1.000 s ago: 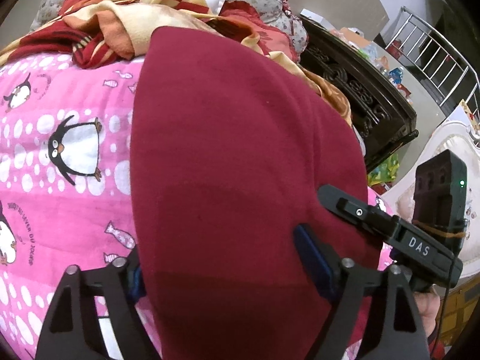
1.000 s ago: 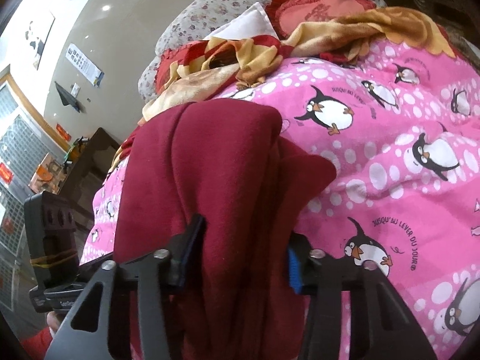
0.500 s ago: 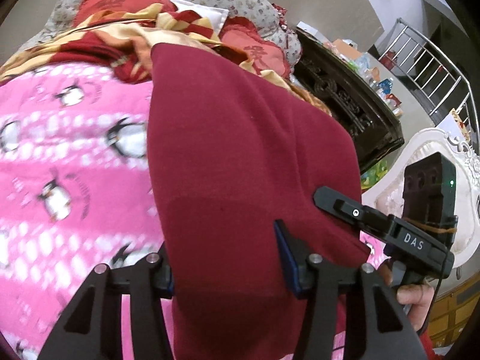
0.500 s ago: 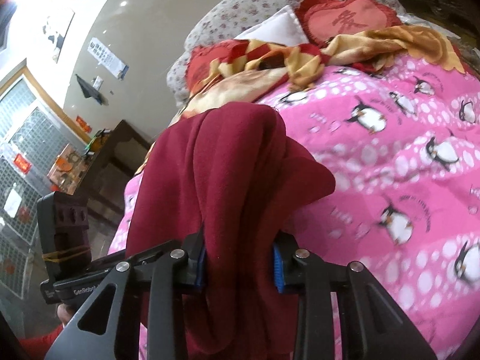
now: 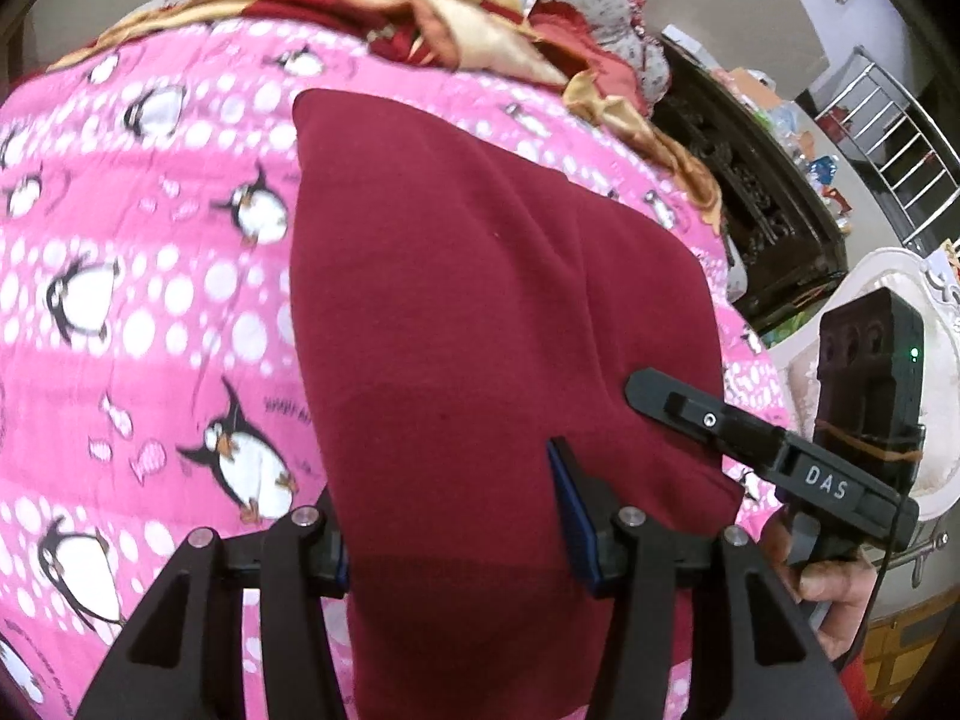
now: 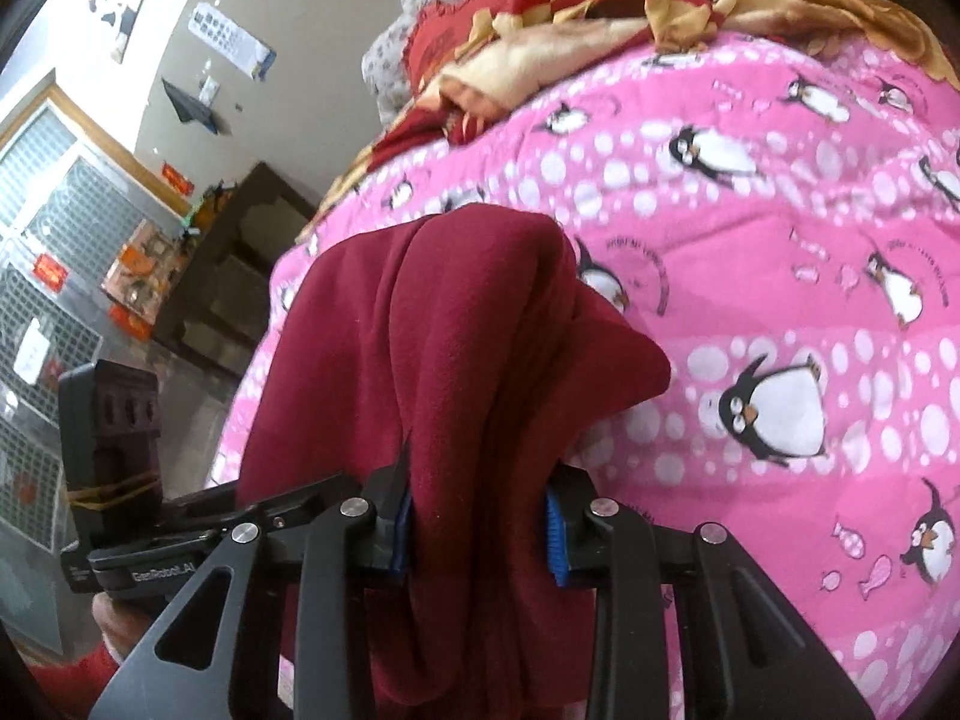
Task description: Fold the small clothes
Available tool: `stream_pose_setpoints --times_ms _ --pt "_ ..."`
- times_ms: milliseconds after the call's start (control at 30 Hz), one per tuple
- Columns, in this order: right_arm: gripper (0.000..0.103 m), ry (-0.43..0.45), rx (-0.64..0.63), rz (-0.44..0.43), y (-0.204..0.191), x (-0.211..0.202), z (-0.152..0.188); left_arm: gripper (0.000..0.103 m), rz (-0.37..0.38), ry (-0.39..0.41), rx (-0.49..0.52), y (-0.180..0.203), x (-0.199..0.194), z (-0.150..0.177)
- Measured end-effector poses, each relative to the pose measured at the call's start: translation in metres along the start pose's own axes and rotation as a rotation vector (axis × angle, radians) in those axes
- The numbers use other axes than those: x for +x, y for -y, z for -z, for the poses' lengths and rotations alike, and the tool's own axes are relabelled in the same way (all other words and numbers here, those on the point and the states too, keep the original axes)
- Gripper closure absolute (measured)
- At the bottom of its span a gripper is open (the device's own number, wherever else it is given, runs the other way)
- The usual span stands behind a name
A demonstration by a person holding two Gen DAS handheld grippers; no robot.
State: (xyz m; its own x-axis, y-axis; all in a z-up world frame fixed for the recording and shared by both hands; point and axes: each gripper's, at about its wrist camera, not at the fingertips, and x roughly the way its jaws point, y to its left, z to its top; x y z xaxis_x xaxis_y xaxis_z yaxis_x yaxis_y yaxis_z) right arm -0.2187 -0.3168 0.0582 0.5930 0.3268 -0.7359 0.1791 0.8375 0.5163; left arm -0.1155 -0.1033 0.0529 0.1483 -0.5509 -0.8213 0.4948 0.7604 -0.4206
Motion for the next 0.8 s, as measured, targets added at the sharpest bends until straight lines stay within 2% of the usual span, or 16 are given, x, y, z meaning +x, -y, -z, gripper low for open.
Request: stream_pose_setpoints --times_ms 133,267,433,533,667,800 --pt "0.054 -0.005 -0.002 0.052 0.011 0.014 0.011 0.036 -0.025 0.002 -0.004 -0.003 0.010 0.008" --pt "0.053 0.005 0.001 0.065 0.011 0.005 0.013 0.025 -0.080 0.031 0.014 -0.001 0.006 0.014" --pt "0.052 0.012 -0.042 0.120 -0.002 -0.015 0.013 0.020 -0.157 0.079 0.044 0.002 -0.005 0.016" --pt "0.053 0.053 -0.134 0.162 -0.022 -0.033 0.018 0.017 -0.224 0.137 0.068 0.003 -0.017 0.019" --pt "0.053 0.124 -0.238 0.144 -0.050 -0.058 0.021 0.016 -0.239 0.165 0.053 0.000 -0.025 0.022" --pt "0.057 0.092 -0.326 0.088 -0.073 -0.054 0.026 0.016 -0.256 0.172 0.048 0.002 -0.028 0.026"
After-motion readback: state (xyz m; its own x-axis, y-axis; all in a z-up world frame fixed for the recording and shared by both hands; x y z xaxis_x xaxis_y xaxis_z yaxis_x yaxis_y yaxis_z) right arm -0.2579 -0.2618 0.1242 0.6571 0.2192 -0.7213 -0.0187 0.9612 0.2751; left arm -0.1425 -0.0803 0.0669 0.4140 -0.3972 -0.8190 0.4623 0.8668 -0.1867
